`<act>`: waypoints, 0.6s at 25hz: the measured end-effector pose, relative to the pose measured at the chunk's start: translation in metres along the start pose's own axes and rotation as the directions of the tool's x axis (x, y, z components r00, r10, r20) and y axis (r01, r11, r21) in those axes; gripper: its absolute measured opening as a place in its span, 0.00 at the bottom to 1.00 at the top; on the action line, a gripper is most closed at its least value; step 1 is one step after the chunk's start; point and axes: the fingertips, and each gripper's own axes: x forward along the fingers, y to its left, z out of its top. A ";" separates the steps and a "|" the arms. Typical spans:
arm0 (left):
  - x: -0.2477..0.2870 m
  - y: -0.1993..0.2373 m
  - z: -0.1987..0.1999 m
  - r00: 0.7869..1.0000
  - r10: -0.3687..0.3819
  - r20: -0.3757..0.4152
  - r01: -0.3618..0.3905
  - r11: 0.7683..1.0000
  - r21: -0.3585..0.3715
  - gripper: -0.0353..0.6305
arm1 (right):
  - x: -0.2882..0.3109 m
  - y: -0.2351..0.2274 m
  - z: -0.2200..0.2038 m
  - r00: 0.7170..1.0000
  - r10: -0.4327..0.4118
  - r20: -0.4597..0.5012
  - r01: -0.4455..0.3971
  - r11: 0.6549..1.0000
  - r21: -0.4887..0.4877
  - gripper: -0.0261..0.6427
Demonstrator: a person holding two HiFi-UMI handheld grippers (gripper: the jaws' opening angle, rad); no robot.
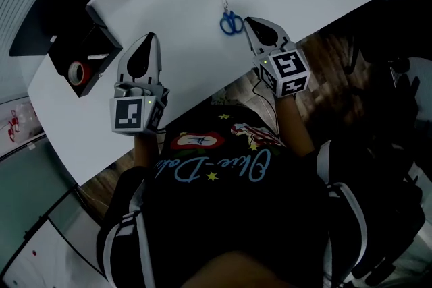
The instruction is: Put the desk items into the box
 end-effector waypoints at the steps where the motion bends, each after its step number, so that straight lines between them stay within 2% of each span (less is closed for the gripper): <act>1: -0.002 0.001 -0.001 1.000 0.005 -0.006 -0.005 1.000 0.001 0.05 | 0.001 -0.001 -0.002 1.000 -0.002 -0.005 0.002 1.000 0.001 0.03; 7: -0.005 0.014 -0.004 0.999 0.027 -0.024 -0.027 1.000 0.001 0.05 | 0.018 -0.003 -0.027 0.997 -0.011 -0.077 0.012 1.000 0.015 0.08; 15: 0.011 0.028 -0.011 1.000 0.001 -0.027 -0.002 1.000 -0.017 0.05 | 0.037 -0.002 -0.051 0.990 -0.027 -0.141 0.033 0.999 0.036 0.11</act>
